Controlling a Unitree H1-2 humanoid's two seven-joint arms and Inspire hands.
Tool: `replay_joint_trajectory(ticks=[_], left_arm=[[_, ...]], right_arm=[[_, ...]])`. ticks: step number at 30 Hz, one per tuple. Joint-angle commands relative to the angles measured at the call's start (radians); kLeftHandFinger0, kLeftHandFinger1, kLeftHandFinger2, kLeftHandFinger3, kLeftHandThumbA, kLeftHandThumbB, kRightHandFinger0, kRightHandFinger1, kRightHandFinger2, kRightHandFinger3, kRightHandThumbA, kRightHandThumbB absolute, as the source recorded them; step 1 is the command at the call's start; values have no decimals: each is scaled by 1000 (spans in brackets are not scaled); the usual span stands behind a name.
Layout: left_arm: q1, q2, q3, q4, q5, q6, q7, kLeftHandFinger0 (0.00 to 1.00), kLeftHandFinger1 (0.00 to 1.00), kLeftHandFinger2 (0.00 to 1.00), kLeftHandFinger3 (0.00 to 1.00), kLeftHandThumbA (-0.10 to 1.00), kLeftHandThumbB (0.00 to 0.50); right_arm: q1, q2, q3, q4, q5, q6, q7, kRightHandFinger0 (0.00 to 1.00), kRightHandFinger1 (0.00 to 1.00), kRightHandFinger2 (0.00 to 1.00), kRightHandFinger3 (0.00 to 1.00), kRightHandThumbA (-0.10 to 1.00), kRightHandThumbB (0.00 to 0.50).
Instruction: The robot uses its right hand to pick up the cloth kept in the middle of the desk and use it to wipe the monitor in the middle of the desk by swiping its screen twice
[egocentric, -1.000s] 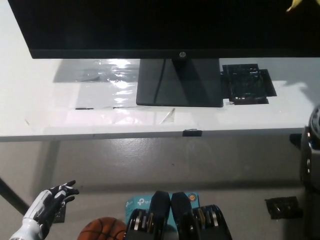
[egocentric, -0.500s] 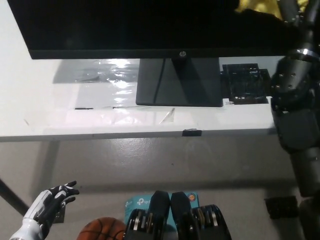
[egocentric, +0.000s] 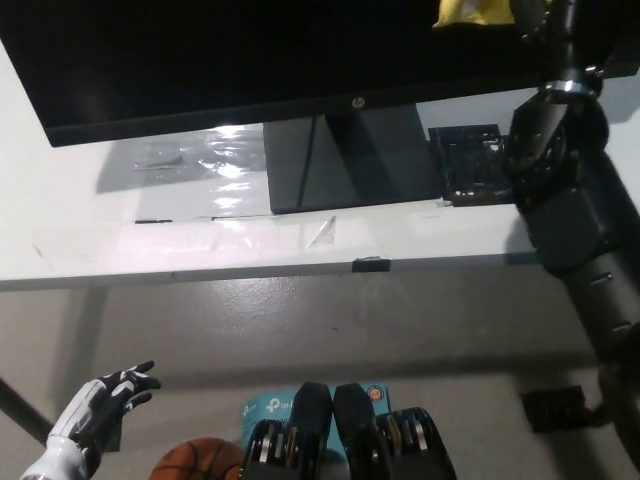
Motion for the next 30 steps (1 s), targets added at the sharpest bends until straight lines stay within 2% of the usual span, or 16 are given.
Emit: replay_joint_trajectory(ticks=[1,2,3,7,8,9,10,11,13,14,16,19,21,23,28,30], left_arm=[[-1,16,-4,-40,2,9,-5,954,874,909,1000,602,99],[0,18,-9,-43,9,5,-7,949,871,914,1000,615,96],[0,18,-11,-42,12,4,-6,947,867,913,1000,624,99],[-3,13,-14,-40,6,1,-13,961,891,943,1000,607,89],[-4,8,-9,-40,-2,11,-9,959,890,938,1000,583,97],[-5,8,-12,-37,1,7,-9,954,891,937,1000,583,97],[-6,5,-14,-36,2,8,-9,953,891,937,1000,584,97],[-7,6,-16,-30,4,-3,-10,934,892,929,1000,598,113],[-3,5,-19,-35,4,-1,-9,945,904,937,1000,602,108],[-4,2,-12,-34,-6,11,-8,972,917,944,1000,581,96],[-2,4,-22,-35,0,-2,-16,989,933,967,1000,597,94],[-1,1,-19,-36,-4,4,-12,975,929,980,1000,576,69],[-1,1,-20,-41,-1,11,-9,980,931,977,1000,575,80],[-3,-9,-22,-43,-3,21,-4,988,924,970,1000,557,67],[1,-4,-19,-47,-4,22,-7,993,913,952,1000,567,83],[5,1,-22,-47,6,9,-6,991,908,951,1000,577,82]], right_arm=[[-45,57,41,-20,-15,0,13,0,0,183,111,-100,102],[-44,76,42,-33,1,-12,24,0,0,239,18,-100,87],[-45,88,41,-33,8,-16,24,0,0,298,89,-100,80],[-52,169,50,-75,15,18,46,0,0,334,178,-100,32],[-56,186,60,-84,2,41,51,0,0,357,255,-100,23],[-61,202,68,-86,-7,52,50,0,0,329,336,-100,55],[-57,199,68,-94,-8,56,52,0,0,314,281,-100,55],[-74,244,81,-89,-15,75,41,0,0,243,321,-100,146],[-87,273,80,-82,-10,74,24,0,0,135,284,-100,148],[-93,288,83,-83,-8,69,22,0,0,94,364,-100,156],[-106,315,79,-80,1,75,27,0,0,60,134,-100,83],[-126,342,84,-71,-3,81,30,0,0,104,172,-100,111],[-142,356,88,-60,-1,77,36,0,0,111,171,-100,94],[-149,355,97,-64,-6,71,44,0,0,113,307,-100,129],[-147,315,113,-65,-23,70,55,0,0,106,199,-100,122],[-142,296,115,-65,-20,60,62,0,0,100,114,-100,96]])
